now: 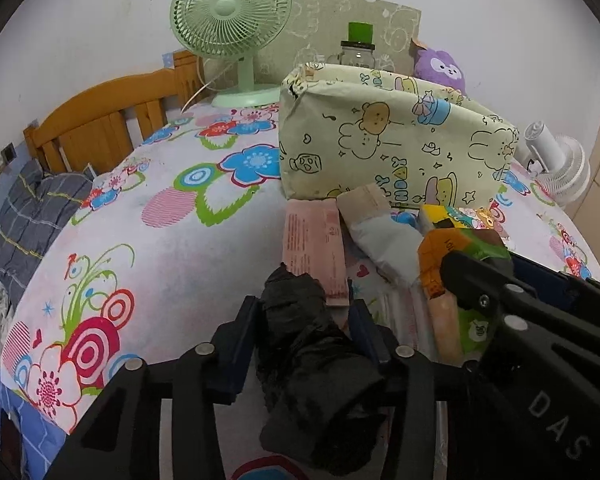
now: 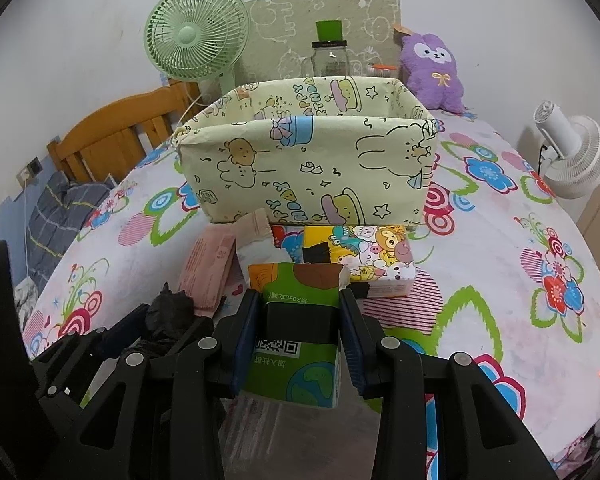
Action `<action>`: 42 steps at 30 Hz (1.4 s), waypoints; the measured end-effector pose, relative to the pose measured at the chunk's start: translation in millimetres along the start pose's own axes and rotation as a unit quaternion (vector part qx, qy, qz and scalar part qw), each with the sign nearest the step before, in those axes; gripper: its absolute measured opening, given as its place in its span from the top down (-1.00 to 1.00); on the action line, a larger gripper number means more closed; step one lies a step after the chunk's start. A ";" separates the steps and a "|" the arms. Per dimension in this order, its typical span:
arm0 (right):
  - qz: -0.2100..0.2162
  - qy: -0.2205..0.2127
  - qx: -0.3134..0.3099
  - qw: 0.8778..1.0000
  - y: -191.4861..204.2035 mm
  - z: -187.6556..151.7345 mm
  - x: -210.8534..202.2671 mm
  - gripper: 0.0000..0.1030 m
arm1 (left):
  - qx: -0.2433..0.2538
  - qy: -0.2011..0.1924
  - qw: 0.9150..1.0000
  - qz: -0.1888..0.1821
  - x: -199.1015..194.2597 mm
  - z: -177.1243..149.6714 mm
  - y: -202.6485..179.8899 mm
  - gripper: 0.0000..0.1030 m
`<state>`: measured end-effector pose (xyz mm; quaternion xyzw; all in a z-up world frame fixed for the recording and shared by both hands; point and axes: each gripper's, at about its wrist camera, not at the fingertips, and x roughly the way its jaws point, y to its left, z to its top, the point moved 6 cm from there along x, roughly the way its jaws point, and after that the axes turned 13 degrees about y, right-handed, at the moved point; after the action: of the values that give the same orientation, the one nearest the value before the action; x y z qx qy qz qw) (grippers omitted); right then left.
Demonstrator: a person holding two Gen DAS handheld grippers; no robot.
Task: Organize soft objects
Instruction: 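Grasp the black rolled cloth with the left gripper while the right grasps the green tissue pack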
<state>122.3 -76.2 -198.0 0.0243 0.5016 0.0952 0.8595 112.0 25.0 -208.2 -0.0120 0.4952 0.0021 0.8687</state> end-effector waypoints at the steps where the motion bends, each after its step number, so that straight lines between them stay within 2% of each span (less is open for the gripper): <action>1: 0.000 0.000 0.001 1.000 -0.2 0.3 0.0 0.18 | 0.001 0.000 1.000 0.000 -0.8 0.1 -0.6 0.16; 15: 0.001 -0.022 0.011 1.000 -8.5 6.1 -24.7 0.18 | 0.012 -0.021 1.000 -0.004 -29.6 14.9 -14.6 0.20; 42: 0.007 -0.119 0.017 0.993 -25.6 36.7 -120.1 0.18 | 0.039 -0.099 0.994 -0.016 -111.8 53.2 -51.8 0.20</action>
<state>100.1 -121.9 -80.2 0.0541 0.3967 0.0891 0.9120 101.6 -24.6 -83.9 0.0143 0.4058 -0.0301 0.9134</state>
